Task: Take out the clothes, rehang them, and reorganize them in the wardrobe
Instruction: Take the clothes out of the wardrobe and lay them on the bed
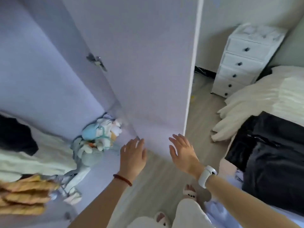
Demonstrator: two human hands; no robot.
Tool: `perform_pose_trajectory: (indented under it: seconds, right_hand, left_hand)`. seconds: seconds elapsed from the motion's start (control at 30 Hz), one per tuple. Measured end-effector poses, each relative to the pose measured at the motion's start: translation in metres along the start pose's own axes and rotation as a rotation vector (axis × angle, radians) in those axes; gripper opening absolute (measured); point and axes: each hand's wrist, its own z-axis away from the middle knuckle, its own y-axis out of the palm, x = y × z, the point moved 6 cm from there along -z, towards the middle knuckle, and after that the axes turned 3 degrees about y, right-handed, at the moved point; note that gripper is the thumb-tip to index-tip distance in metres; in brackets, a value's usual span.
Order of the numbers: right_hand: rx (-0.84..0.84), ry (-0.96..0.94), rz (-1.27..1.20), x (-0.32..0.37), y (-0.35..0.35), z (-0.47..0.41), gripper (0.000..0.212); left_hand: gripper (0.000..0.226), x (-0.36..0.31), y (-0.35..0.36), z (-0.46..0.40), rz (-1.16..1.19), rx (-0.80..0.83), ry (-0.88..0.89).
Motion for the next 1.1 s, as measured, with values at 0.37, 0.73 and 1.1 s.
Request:
perform_pose_trajectory:
  seconds: [0.37,0.73,1.1]
  right_hand:
    - [0.147,-0.604,-0.142,0.282,0.084,-0.066,0.027]
    - [0.411,-0.736,-0.43,0.514,0.159,-0.143,0.022]
    - [0.409,-0.755,-0.312,0.678,0.213,-0.129,0.034]
  left_hand:
    - [0.046,0.263,-0.103,0.109,0.083,-0.318,-0.68]
    - [0.041,0.437,-0.217,0.153,0.002,-0.651,-1.017]
    - [0.042,0.538,-0.236,0.172,-0.095,-0.653,-1.071]
